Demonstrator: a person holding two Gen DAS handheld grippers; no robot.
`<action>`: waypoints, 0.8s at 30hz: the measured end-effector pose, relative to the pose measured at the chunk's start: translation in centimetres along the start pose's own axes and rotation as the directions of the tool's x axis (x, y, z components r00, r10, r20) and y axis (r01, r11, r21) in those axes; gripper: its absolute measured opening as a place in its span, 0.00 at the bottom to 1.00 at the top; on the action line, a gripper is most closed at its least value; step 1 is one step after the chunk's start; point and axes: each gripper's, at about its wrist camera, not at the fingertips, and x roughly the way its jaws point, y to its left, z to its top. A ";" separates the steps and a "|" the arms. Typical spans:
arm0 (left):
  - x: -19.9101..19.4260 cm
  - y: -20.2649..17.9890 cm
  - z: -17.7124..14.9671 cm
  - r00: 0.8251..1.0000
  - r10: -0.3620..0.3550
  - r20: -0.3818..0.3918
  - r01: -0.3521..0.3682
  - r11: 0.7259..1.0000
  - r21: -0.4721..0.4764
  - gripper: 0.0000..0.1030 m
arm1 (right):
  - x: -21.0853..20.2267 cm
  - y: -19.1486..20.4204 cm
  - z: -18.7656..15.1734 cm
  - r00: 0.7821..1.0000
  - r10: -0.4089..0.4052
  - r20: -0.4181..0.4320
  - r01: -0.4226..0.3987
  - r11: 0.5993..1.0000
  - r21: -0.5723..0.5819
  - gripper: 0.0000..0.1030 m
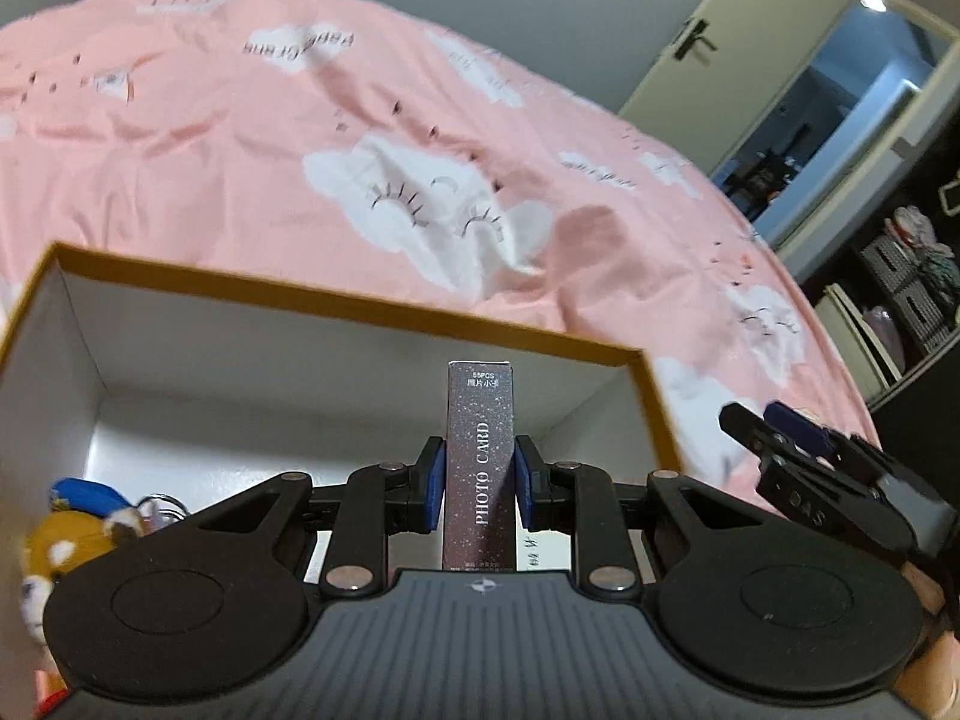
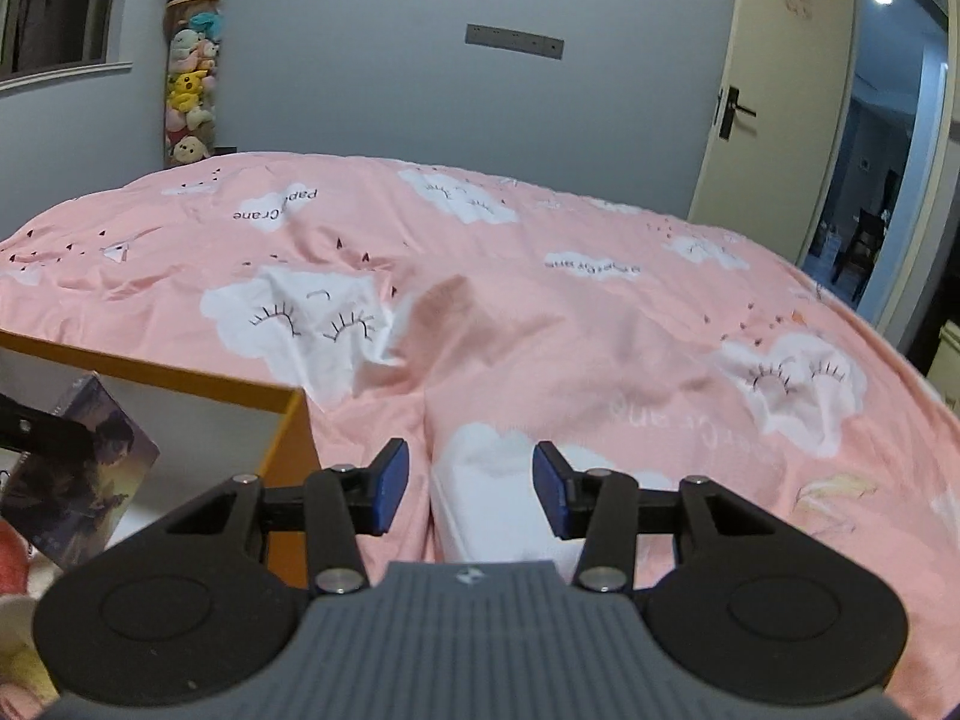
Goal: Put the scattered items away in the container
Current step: 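Lower the PHOTO CARD box into the box and open the left tool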
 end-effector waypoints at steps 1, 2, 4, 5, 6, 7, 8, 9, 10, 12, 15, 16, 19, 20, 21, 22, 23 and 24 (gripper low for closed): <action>0.6 0.2 0.0 1.000 0.002 -0.012 -0.002 1.000 -0.009 0.26 | 0.3 -0.1 -0.3 1.000 0.004 -0.007 -0.004 1.000 0.009 0.48; 1.1 0.4 -0.1 1.000 0.004 -0.024 -0.004 1.000 -0.019 0.26 | 0.4 -0.2 -0.7 1.000 0.007 -0.011 -0.007 1.000 0.018 0.48; 2.0 0.8 -0.2 0.999 0.004 -0.042 -0.006 0.999 -0.045 0.26 | 0.7 -0.4 -1.3 1.000 0.009 -0.005 -0.009 0.999 0.032 0.48; 2.4 1.1 -0.3 0.999 0.001 -0.049 -0.004 0.998 -0.063 0.26 | 0.7 -0.4 -1.6 1.000 0.007 0.002 -0.007 0.999 0.042 0.48; 2.8 1.4 -0.4 0.999 -0.006 -0.054 0.002 0.997 -0.083 0.26 | 0.7 -0.4 -1.9 1.000 0.009 0.010 -0.010 0.999 0.052 0.48; 3.1 1.7 -0.4 0.998 -0.014 -0.059 0.008 0.994 -0.105 0.26 | 0.6 -0.5 -2.1 1.000 0.015 0.020 -0.016 0.998 0.064 0.48; 3.4 2.0 -0.5 0.998 -0.022 -0.064 0.014 0.992 -0.127 0.26 | 0.4 -0.4 -2.4 0.999 0.017 0.030 -0.019 0.997 0.075 0.48; 3.6 2.2 -0.5 0.997 -0.030 -0.068 0.020 0.990 -0.143 0.26 | 0.4 -0.4 -2.5 0.999 0.018 0.039 -0.021 0.997 0.079 0.48; 3.9 2.3 -0.6 0.997 -0.036 -0.075 0.024 0.988 -0.155 0.26 | 0.4 -0.3 -2.6 0.999 0.021 0.049 -0.025 0.997 0.076 0.48; 4.7 2.3 -0.6 0.993 -0.026 -0.116 0.008 0.987 -0.159 0.26 | 0.4 0.0 -2.7 0.998 0.025 0.065 -0.029 0.998 0.062 0.48; 5.0 2.4 -0.6 0.989 -0.008 -0.147 -0.016 0.987 -0.159 0.26 | 0.4 0.3 -2.7 0.997 0.037 0.073 -0.040 0.998 0.038 0.48; 4.8 2.3 -0.6 0.989 0.008 -0.147 -0.030 0.989 -0.145 0.27 | 0.5 0.4 -2.7 0.997 0.040 0.072 -0.043 0.998 0.035 0.49; 4.4 1.8 -0.7 0.988 0.059 -0.142 -0.072 0.993 -0.090 0.29 | 0.8 0.5 -3.0 0.997 0.046 0.055 -0.048 0.998 0.028 0.49; 4.3 1.5 -0.7 0.987 0.077 -0.143 -0.088 0.993 -0.072 0.30 | 0.9 0.6 -3.0 0.998 0.048 0.045 -0.049 0.998 0.026 0.49; 4.2 1.3 -0.7 0.985 0.094 -0.145 -0.102 0.993 -0.052 0.31 | 1.0 0.6 -3.1 0.998 0.047 0.038 -0.048 0.999 0.024 0.49; 4.1 1.1 -0.7 0.983 0.111 -0.149 -0.118 0.992 -0.034 0.33 | 1.1 0.6 -3.2 0.998 0.046 0.032 -0.047 0.999 0.022 0.49; 3.9 0.8 -0.7 0.979 0.134 -0.155 -0.139 0.990 -0.017 0.34 | 1.2 0.6 -3.2 0.999 0.046 0.028 -0.046 0.999 0.021 0.49; 3.8 0.6 -0.7 0.976 0.152 -0.158 -0.154 0.988 -0.003 0.34 | 1.2 0.6 -3.2 0.999 0.047 0.024 -0.047 0.999 0.021 0.49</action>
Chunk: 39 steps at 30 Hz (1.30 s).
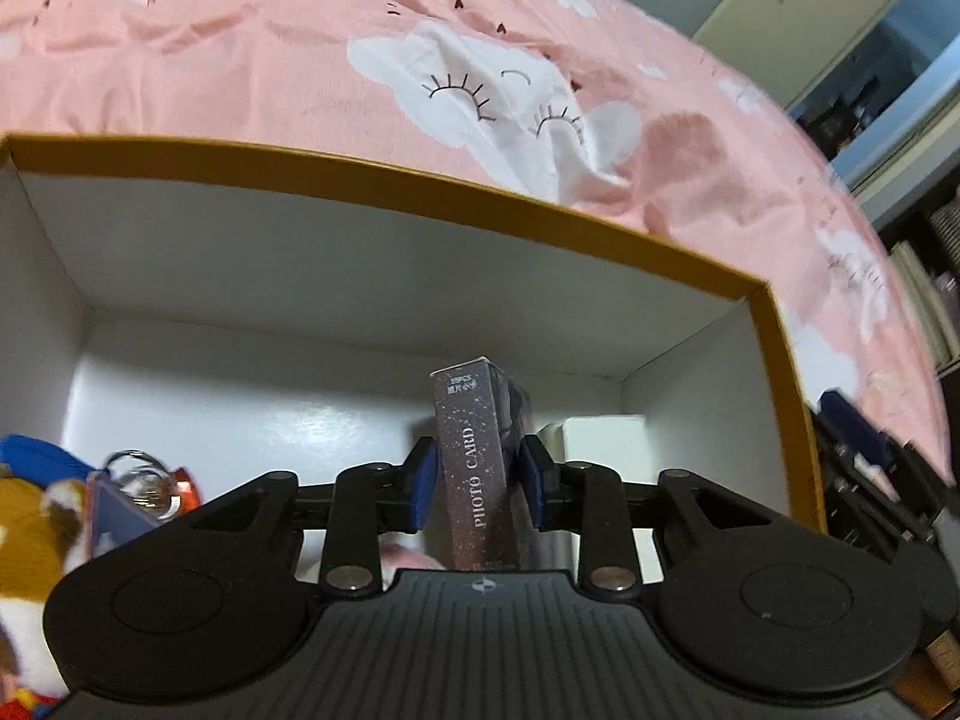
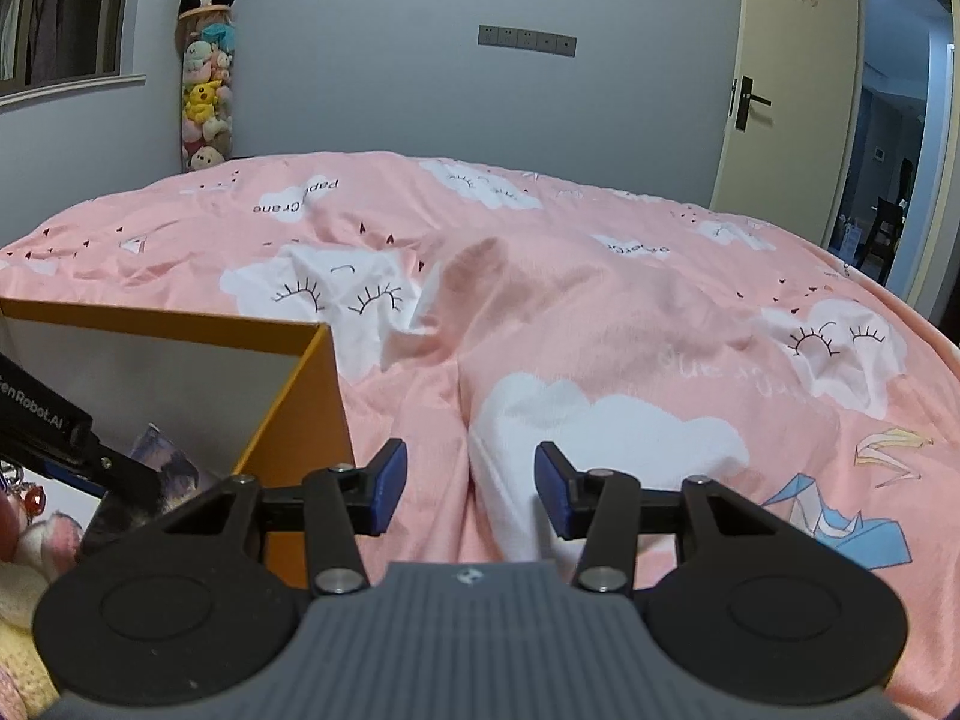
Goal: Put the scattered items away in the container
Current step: 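Lower the PHOTO CARD box into the box and open the left tool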
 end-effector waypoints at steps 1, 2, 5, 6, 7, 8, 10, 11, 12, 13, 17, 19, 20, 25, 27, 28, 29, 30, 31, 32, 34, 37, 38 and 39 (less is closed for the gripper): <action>-0.1 -0.1 0.0 1.000 0.012 -0.002 -0.012 1.000 0.012 0.34 | 0.0 0.0 0.0 1.000 -0.001 -0.003 0.001 1.000 0.001 0.49; -0.2 -0.2 -0.1 1.000 0.025 -0.006 -0.025 0.999 0.022 0.36 | 0.0 0.0 -0.1 1.000 -0.003 -0.005 0.003 1.000 0.001 0.49; -0.3 -0.5 -0.2 0.999 0.037 -0.016 -0.036 0.998 0.050 0.36 | 0.1 0.0 -0.2 1.000 -0.004 -0.015 0.004 1.000 0.003 0.49; -0.1 -0.6 -0.2 0.999 0.036 -0.020 -0.035 0.998 0.060 0.36 | 0.1 0.0 -0.2 1.000 -0.003 -0.017 0.003 1.000 0.002 0.49; 0.0 -0.7 -0.1 0.999 0.033 -0.024 -0.032 0.997 0.064 0.36 | 0.1 0.1 -0.2 1.000 -0.002 -0.019 0.002 1.000 0.001 0.49; 0.1 -0.7 -0.2 0.999 0.034 -0.024 -0.032 0.997 0.066 0.36 | 0.1 0.1 -0.2 1.000 -0.001 -0.020 0.001 1.000 0.000 0.49; 0.2 -0.8 -0.1 0.999 0.033 -0.021 -0.032 0.997 0.073 0.36 | 0.1 0.2 -0.3 1.000 0.000 -0.020 0.000 1.000 -0.002 0.49; 0.3 -0.8 0.0 0.999 0.031 -0.018 -0.030 0.997 0.076 0.36 | 0.1 0.2 -0.3 1.000 0.000 -0.020 0.000 1.000 -0.003 0.49; 0.4 -0.8 0.0 1.000 0.028 -0.014 -0.027 0.997 0.077 0.35 | 0.1 0.2 -0.3 1.000 0.000 -0.020 0.000 1.000 -0.003 0.49; 0.5 -0.8 0.1 1.000 0.026 -0.012 -0.025 0.997 0.077 0.36 | 0.1 0.2 -0.3 1.000 0.000 -0.021 0.000 1.000 -0.002 0.49; 1.4 -0.6 0.7 0.999 0.020 -0.049 -0.017 0.998 0.063 0.39 | 0.2 0.2 -0.4 1.000 0.000 -0.024 0.000 1.000 -0.002 0.49; 1.8 -0.5 1.0 0.997 0.020 -0.068 -0.016 0.999 0.052 0.43 | 0.2 0.3 -0.4 1.000 -0.002 -0.026 0.002 1.000 -0.003 0.49; 2.0 -0.6 1.0 0.997 0.020 -0.072 -0.016 0.999 0.051 0.43 | 0.2 0.3 -0.4 1.000 -0.004 -0.026 0.004 1.000 -0.003 0.49; 2.5 -1.5 1.0 0.996 0.048 -0.073 -0.042 0.995 0.087 0.50 | 0.2 0.3 -0.5 1.000 -0.005 -0.031 0.005 1.000 -0.002 0.49; 2.6 -1.8 1.0 0.996 0.057 -0.075 -0.049 0.993 0.103 0.50 | 0.3 0.3 -0.5 0.999 -0.006 -0.034 0.006 1.000 -0.001 0.49; 2.6 -1.8 1.0 0.996 0.056 -0.076 -0.048 0.993 0.105 0.51 | 0.3 0.3 -0.6 0.999 -0.006 -0.036 0.006 1.000 -0.001 0.49; 2.6 -1.8 1.0 0.996 0.051 -0.079 -0.043 0.993 0.108 0.51 | 0.3 0.3 -0.6 0.999 -0.006 -0.037 0.006 1.000 -0.001 0.49; 2.5 -1.7 1.0 0.996 0.046 -0.083 -0.036 0.993 0.112 0.51 | 0.3 0.3 -0.6 0.999 -0.006 -0.038 0.006 1.000 -0.002 0.49; 2.5 -1.7 0.9 0.995 0.039 -0.089 -0.029 0.993 0.114 0.51 | 0.3 0.3 -0.6 0.999 -0.006 -0.039 0.006 1.000 -0.002 0.49; 2.5 -1.6 0.9 0.995 0.031 -0.097 -0.020 0.993 0.113 0.51 | 0.3 0.3 -0.6 0.999 -0.006 -0.040 0.006 1.000 -0.003 0.49; 2.4 -1.4 0.8 0.994 0.027 -0.107 -0.015 0.994 0.108 0.51 | 0.4 0.3 -0.6 0.999 -0.007 -0.042 0.006 1.000 -0.005 0.49; 2.1 -1.7 0.5 0.994 0.042 -0.098 -0.029 0.992 0.124 0.51 | 0.4 0.3 -0.6 0.999 -0.006 -0.045 0.006 1.000 -0.006 0.49; 1.9 -1.9 0.4 0.995 0.048 -0.089 -0.036 0.990 0.133 0.51 | 0.5 0.3 -0.6 0.999 -0.006 -0.046 0.006 1.000 -0.006 0.49; 1.8 -2.0 0.4 0.996 0.050 -0.080 -0.039 0.990 0.139 0.51 | 0.5 0.3 -0.6 0.999 -0.007 -0.046 0.007 1.000 -0.007 0.49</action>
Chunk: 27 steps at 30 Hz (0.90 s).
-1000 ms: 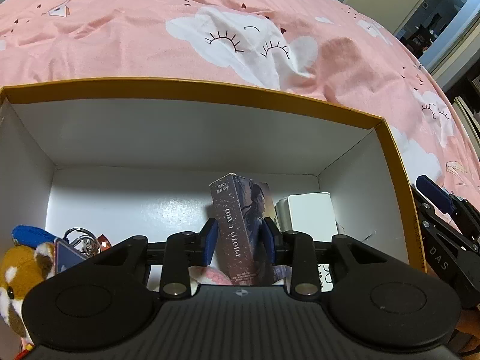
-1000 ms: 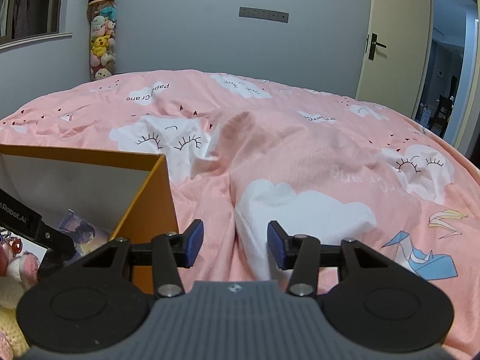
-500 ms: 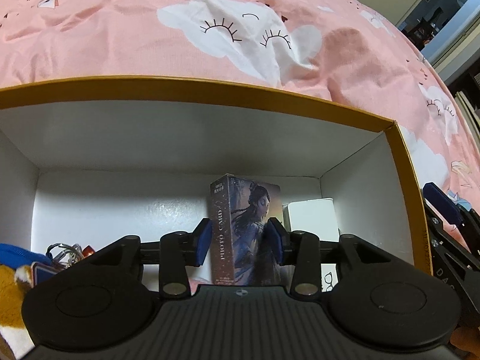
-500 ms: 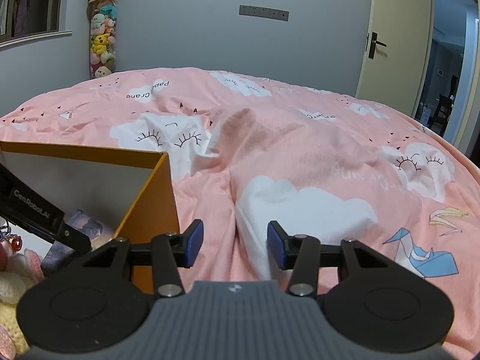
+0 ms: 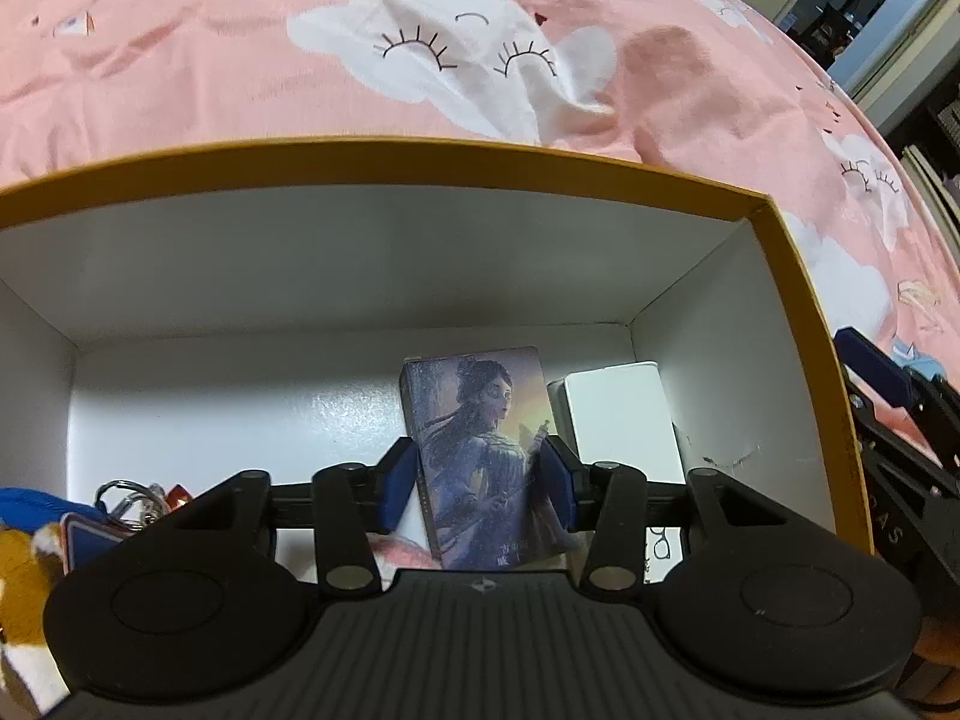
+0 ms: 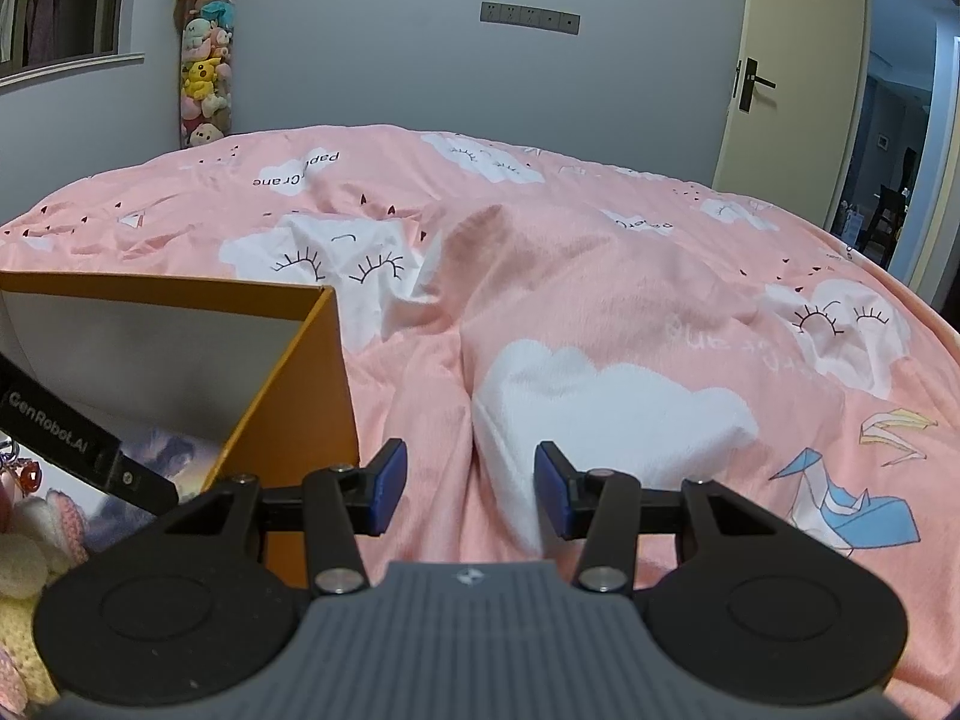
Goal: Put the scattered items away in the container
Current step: 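Lower the PHOTO CARD box into the box and open the left tool, then move both tools back to the items beside the box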
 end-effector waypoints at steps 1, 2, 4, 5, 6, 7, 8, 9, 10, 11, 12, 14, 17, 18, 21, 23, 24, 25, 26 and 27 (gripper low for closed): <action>-0.2 0.0 0.0 1.000 0.001 0.007 -0.001 1.000 0.001 0.51 | 0.0 0.0 0.0 1.000 0.000 0.000 0.000 1.000 0.000 0.49; -0.4 0.0 0.0 1.000 0.001 0.013 -0.001 1.000 -0.002 0.51 | 0.0 0.0 0.0 1.000 -0.001 -0.001 0.001 1.000 -0.001 0.49; -0.9 -0.1 0.1 1.000 0.005 0.031 -0.005 1.000 -0.001 0.51 | 0.0 0.0 0.0 1.000 -0.001 0.000 0.001 1.000 0.000 0.49; -1.3 -0.1 0.0 0.999 0.010 0.043 -0.010 1.000 0.002 0.51 | 0.0 0.0 0.0 1.000 -0.001 0.000 0.001 1.000 0.000 0.49; -1.7 -0.3 0.0 0.998 0.017 0.060 -0.018 1.000 0.007 0.51 | 0.0 0.0 0.0 1.000 -0.001 0.001 0.001 1.000 0.000 0.49; -2.2 -0.5 -0.1 0.997 0.024 0.079 -0.025 1.000 0.014 0.51 | 0.0 0.0 0.0 1.000 -0.001 0.002 0.001 1.000 0.000 0.49; -2.8 -0.7 -0.2 0.994 0.029 0.102 -0.032 0.999 0.023 0.51 | 0.0 0.1 0.0 1.000 -0.001 0.005 0.001 1.000 0.001 0.49; -3.4 -1.0 -0.4 0.991 0.032 0.127 -0.036 0.999 0.033 0.51 | -0.1 0.0 0.0 1.000 -0.002 0.007 0.002 1.000 0.002 0.49; -4.0 -1.3 -0.7 0.988 0.033 0.152 -0.040 0.998 0.043 0.51 | -0.2 0.0 -0.1 1.000 -0.004 0.011 0.003 1.000 0.003 0.50; -4.8 -1.7 -1.0 0.982 0.036 0.183 -0.046 0.998 0.053 0.51 | -0.3 0.0 -0.1 1.000 -0.005 0.015 0.005 1.000 0.004 0.51; -5.5 -2.0 -1.3 0.977 0.038 0.211 -0.052 0.997 0.062 0.51 | -0.4 0.0 -0.1 1.000 -0.008 0.019 0.008 1.000 0.003 0.53; -7.0 -2.5 -2.2 0.962 0.038 0.271 -0.062 0.995 0.082 0.52 | -0.6 0.1 -0.1 0.999 -0.020 0.027 0.020 1.000 0.002 0.55; -8.8 -3.5 -3.6 0.940 0.031 0.340 -0.075 0.990 0.116 0.52 | -1.0 0.2 -0.2 0.998 -0.040 0.042 0.040 0.999 -0.001 0.57; -9.3 -3.7 -4.0 0.933 0.028 0.358 -0.079 0.989 0.127 0.52 | -1.2 0.3 -0.2 0.998 -0.048 0.050 0.048 0.999 -0.003 0.58; -10.4 -4.3 -5.3 0.914 0.028 0.406 -0.101 0.982 0.160 0.52 | -2.0 0.6 -0.2 0.993 -0.080 0.081 0.082 0.997 -0.012 0.59; -10.9 -4.6 -6.2 0.905 0.031 0.424 -0.117 0.977 0.179 0.52 | -2.6 1.0 -0.4 0.988 -0.113 0.101 0.116 0.993 -0.027 0.60; -11.1 -4.7 -6.5 0.903 0.031 0.429 -0.122 0.975 0.186 0.52 | -2.9 1.2 -0.4 0.986 -0.124 0.112 0.128 0.991 -0.030 0.60; -11.3 -4.8 -6.8 0.901 0.028 0.433 -0.124 0.973 0.194 0.52 | -3.2 1.3 -0.5 0.983 -0.138 0.123 0.143 0.989 -0.032 0.60; -11.4 -4.7 -7.1 0.899 0.022 0.437 -0.122 0.972 0.202 0.52 | -3.6 1.4 -0.5 0.979 -0.153 0.133 0.159 0.987 -0.035 0.60; -11.6 -4.7 -7.5 0.897 0.019 0.442 -0.122 0.971 0.205 0.52 | -4.0 1.5 -0.5 0.976 -0.166 0.144 0.172 0.985 -0.033 0.60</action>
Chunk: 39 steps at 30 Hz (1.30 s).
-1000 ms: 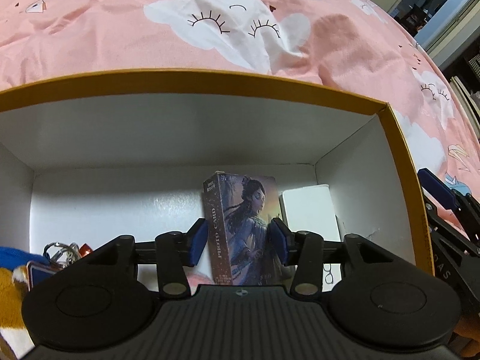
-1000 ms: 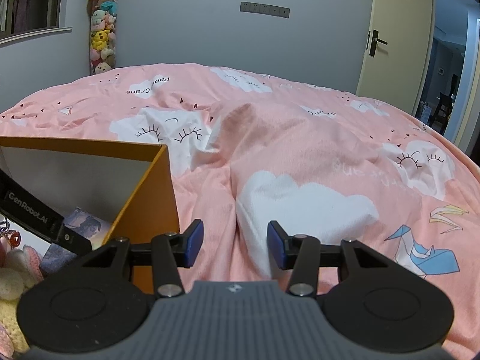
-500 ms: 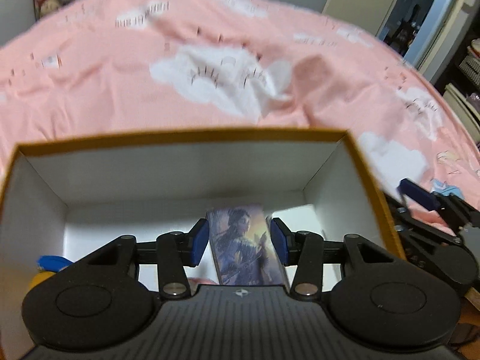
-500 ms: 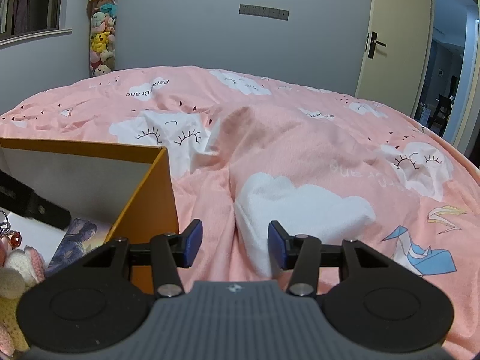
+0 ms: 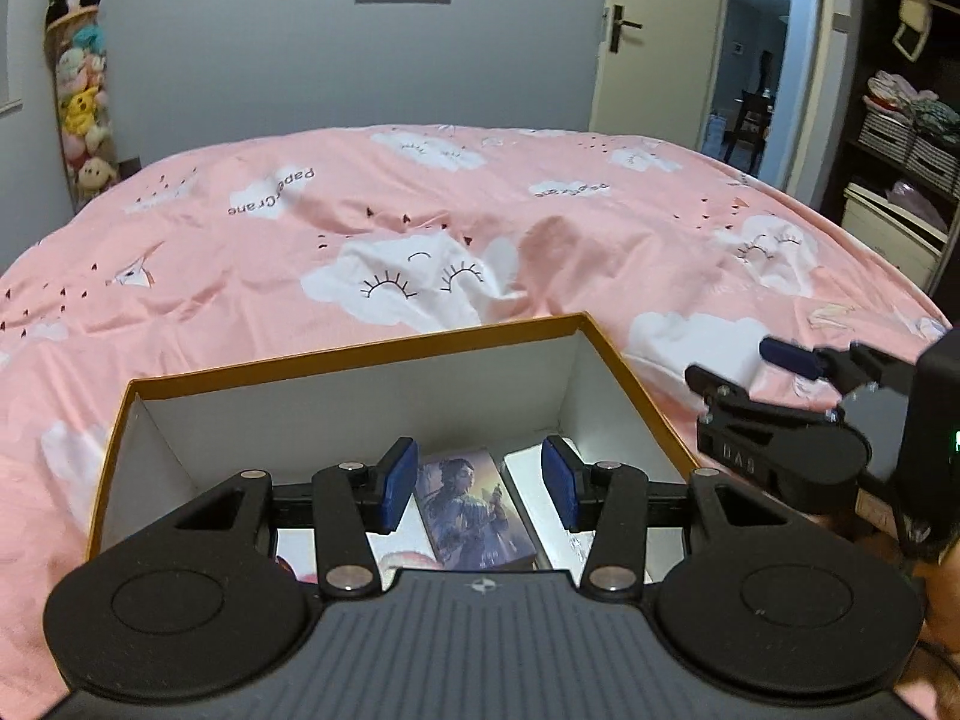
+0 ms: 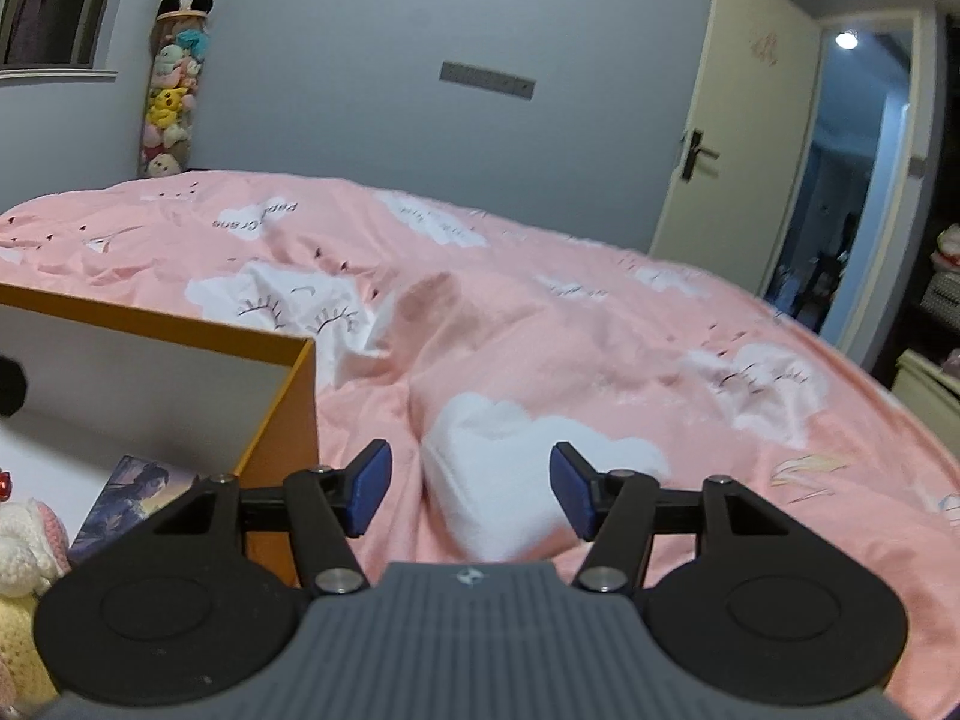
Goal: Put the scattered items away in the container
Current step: 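Move both tools back to the items beside the box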
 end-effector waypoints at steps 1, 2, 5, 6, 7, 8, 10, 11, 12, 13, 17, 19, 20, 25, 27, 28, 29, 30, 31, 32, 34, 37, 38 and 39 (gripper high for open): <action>-0.4 0.1 -0.2 1.000 0.001 0.009 -0.001 1.000 -0.001 0.53 | -0.5 -0.1 0.0 1.000 -0.014 0.015 0.014 1.000 0.005 0.60; -0.8 0.2 -0.5 1.000 0.003 0.018 -0.003 1.000 -0.004 0.55 | -1.0 -0.2 0.0 0.999 -0.028 0.029 0.028 1.000 0.014 0.60; -1.9 0.6 -1.2 0.999 0.003 0.045 -0.002 1.000 -0.020 0.61 | -2.5 -0.7 0.1 0.997 -0.058 0.052 0.056 0.998 0.037 0.60; -2.3 0.7 -1.4 0.999 0.000 0.050 0.001 1.000 -0.024 0.61 | -3.0 -0.8 0.2 0.996 -0.066 0.056 0.063 0.997 0.045 0.60; -2.6 0.9 -1.6 0.999 -0.002 0.053 0.003 1.000 -0.027 0.61 | -3.5 -1.0 0.3 0.995 -0.075 0.063 0.072 0.996 0.056 0.60; -2.9 1.0 -1.8 0.998 -0.003 0.055 0.004 0.999 -0.033 0.61 | -4.1 -1.1 0.3 0.994 -0.083 0.071 0.079 0.995 0.066 0.60; -3.5 1.4 -2.2 0.998 0.000 0.063 0.003 0.999 -0.047 0.61 | -5.2 -1.3 0.5 0.993 -0.089 0.082 0.083 0.993 0.079 0.64; -3.8 1.5 -2.3 0.998 0.004 0.065 -0.001 0.999 -0.053 0.61 | -5.8 -1.4 0.7 0.993 -0.086 0.086 0.079 0.993 0.087 0.66; -4.1 1.7 -2.5 0.998 0.010 0.069 -0.006 0.998 -0.058 0.61 | -6.3 -1.6 0.9 0.993 -0.079 0.090 0.071 0.993 0.096 0.68; -4.4 1.9 -2.7 0.997 0.017 0.074 -0.012 0.998 -0.063 0.61 | -6.9 -1.7 1.1 0.994 -0.067 0.092 0.057 0.993 0.104 0.68; -5.7 2.6 -3.3 0.996 0.034 0.083 -0.028 0.997 -0.075 0.61 | -9.0 -1.6 2.2 0.996 0.011 0.088 -0.019 0.995 0.095 0.73; -6.3 3.0 -3.7 0.997 0.024 0.078 -0.018 0.996 -0.085 0.61 | -9.8 -1.3 2.6 0.995 0.062 0.080 -0.069 0.995 0.078 0.75; -6.6 3.3 -3.9 0.997 0.019 0.075 -0.012 0.996 -0.091 0.61 | -10.2 -1.1 2.7 0.993 0.086 0.076 -0.091 0.993 0.071 0.75; -7.6 4.2 -5.0 0.999 -0.002 0.034 0.005 0.995 -0.099 0.61 | -12.4 -0.3 2.4 0.986 0.158 0.054 -0.160 0.986 0.043 0.75; -8.0 4.7 -5.6 1.000 -0.014 0.015 0.015 0.995 -0.102 0.61 | -13.0 -0.2 2.0 0.984 0.174 0.035 -0.176 0.984 0.039 0.75; -8.2 4.9 -5.8 1.000 -0.026 0.003 0.026 0.994 -0.103 0.61 | -13.4 -0.2 1.7 0.983 0.182 0.024 -0.183 0.982 0.039 0.75; -8.2 5.1 -6.1 0.999 -0.041 -0.013 0.040 0.994 -0.103 0.61 | -13.7 -0.2 1.4 0.982 0.189 0.010 -0.189 0.981 0.039 0.75; -8.3 5.2 -6.4 0.998 -0.058 -0.031 0.054 0.993 -0.104 0.61 | -14.0 -0.3 1.1 0.981 0.194 -0.004 -0.194 0.980 0.040 0.74; -8.3 5.3 -6.7 0.996 -0.074 -0.048 0.068 0.992 -0.105 0.61 | -14.2 -0.4 0.9 0.980 0.198 -0.019 -0.197 0.979 0.042 0.74; -8.2 5.3 -7.0 0.993 -0.092 -0.069 0.084 0.991 -0.106 0.61 | -14.6 -0.5 0.5 0.979 0.203 -0.035 -0.201 0.979 0.043 0.73; -8.0 5.3 -7.6 0.986 -0.127 -0.110 0.115 0.988 -0.106 0.61 | -15.0 -0.6 -0.1 0.975 0.214 -0.066 -0.211 0.976 0.044 0.69; -7.7 4.9 -8.7 0.971 -0.174 -0.163 0.160 0.983 -0.093 0.61 | -15.3 -0.3 -1.2 0.965 0.237 -0.117 -0.234 0.972 0.036 0.68; -7.6 4.6 -9.1 0.966 -0.188 -0.180 0.175 0.981 -0.087 0.61 | -15.4 -0.1 -1.7 0.960 0.247 -0.135 -0.245 0.969 0.030 0.68; -7.4 4.3 -9.5 0.958 -0.204 -0.201 0.192 0.978 -0.080 0.61 | -15.4 0.1 -2.1 0.954 0.257 -0.152 -0.256 0.966 0.025 0.68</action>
